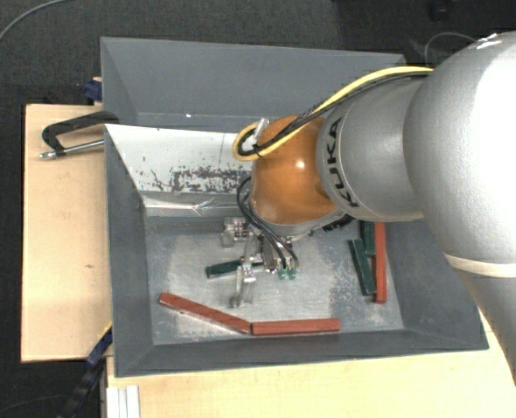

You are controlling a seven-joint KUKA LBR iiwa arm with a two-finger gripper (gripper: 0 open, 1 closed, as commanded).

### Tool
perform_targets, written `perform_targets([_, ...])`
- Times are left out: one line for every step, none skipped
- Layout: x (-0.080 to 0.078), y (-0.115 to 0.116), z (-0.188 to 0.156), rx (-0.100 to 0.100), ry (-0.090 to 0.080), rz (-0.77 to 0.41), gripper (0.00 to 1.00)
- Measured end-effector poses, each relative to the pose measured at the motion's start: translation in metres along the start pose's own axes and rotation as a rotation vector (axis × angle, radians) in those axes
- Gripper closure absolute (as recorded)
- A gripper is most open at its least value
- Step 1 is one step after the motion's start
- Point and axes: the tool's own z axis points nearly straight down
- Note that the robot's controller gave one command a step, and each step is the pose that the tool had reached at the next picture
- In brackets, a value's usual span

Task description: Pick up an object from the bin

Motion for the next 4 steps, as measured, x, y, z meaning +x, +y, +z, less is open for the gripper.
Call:
perform_targets([0.004,-0.01,-0.036,-0.001,-0.016,0.099,0.0])
perform_targets([-0.008,0.008,-0.04,-0.001,-0.017,0.037,0.0])
perform_targets([-0.004,-0.011,-0.004,0.002,-0.008,-0.006,0.0])
perform_targets([-0.005,-0.011,-0.004,0.001,-0.01,-0.004,0.0])
